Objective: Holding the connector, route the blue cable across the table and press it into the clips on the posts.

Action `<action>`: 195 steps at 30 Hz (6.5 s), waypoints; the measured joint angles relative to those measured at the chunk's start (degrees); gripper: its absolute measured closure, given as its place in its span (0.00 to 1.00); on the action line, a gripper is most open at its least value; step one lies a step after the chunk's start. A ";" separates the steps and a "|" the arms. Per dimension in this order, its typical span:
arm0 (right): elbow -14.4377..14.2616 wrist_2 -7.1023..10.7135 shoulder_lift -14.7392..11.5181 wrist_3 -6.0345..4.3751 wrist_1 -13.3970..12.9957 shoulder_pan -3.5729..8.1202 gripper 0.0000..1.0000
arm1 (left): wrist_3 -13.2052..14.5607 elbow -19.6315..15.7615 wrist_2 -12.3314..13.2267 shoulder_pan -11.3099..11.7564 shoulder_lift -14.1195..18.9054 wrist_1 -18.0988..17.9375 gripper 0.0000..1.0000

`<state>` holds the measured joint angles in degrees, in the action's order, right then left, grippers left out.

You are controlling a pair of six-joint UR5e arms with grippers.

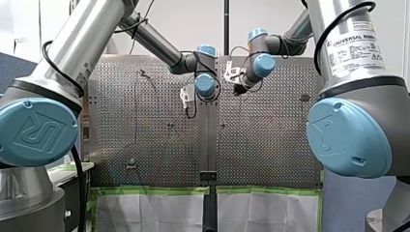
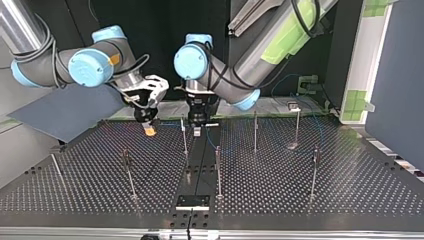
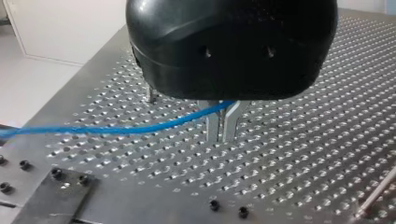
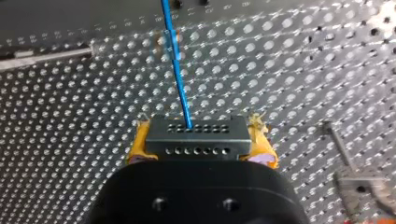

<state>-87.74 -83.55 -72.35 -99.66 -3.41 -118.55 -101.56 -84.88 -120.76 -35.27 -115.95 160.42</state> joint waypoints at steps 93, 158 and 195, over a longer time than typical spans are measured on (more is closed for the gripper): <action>-6.88 -0.13 12.40 -1.53 -20.07 7.21 1.00 | 2.04 6.29 13.05 7.03 -15.74 -3.56 1.00; -6.79 0.46 9.41 -1.08 -15.02 12.87 1.00 | 1.35 4.65 3.49 -9.31 -11.57 3.37 0.00; -6.78 0.47 9.45 -1.00 -15.96 13.37 1.00 | -2.81 22.58 -2.07 -10.57 -24.32 4.71 0.00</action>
<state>-94.52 -83.08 -62.90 -100.65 -19.36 -105.18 -104.37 -62.31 -122.83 -45.84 -140.27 165.14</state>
